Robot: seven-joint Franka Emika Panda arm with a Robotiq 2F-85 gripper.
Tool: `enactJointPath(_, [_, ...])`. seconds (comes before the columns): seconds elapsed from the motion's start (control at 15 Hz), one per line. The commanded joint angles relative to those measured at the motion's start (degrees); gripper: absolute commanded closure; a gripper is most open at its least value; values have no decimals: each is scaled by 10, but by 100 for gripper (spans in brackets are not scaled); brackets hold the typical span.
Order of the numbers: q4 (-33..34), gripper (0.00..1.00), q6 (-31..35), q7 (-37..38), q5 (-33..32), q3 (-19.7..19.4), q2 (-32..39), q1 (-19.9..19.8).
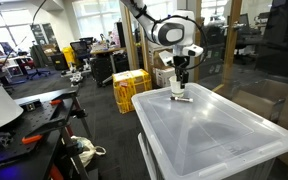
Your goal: Move the cup to the right
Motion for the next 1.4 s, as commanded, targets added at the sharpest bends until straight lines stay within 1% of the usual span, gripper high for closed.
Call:
enactJointPath(0.0, [29,58,-25,-13,16,0,12,-2])
enactJointPath(0.07, [31,66,-25,-13,15,0,13,-2])
enactJointPath(0.2, [34,80,-24,-13,15,0,14,-2])
enactJointPath(0.27, [35,88,-24,-13,15,0,15,-2])
enactJointPath(0.33, [35,95,-24,-13,14,0,14,-1])
enactJointPath(0.4, [35,100,-23,-14,14,0,14,-1])
enactJointPath(0.8, [13,99,-17,-15,17,4,-11,-3])
enactJointPath(1.33, [-65,99,6,-16,29,6,-90,-11])
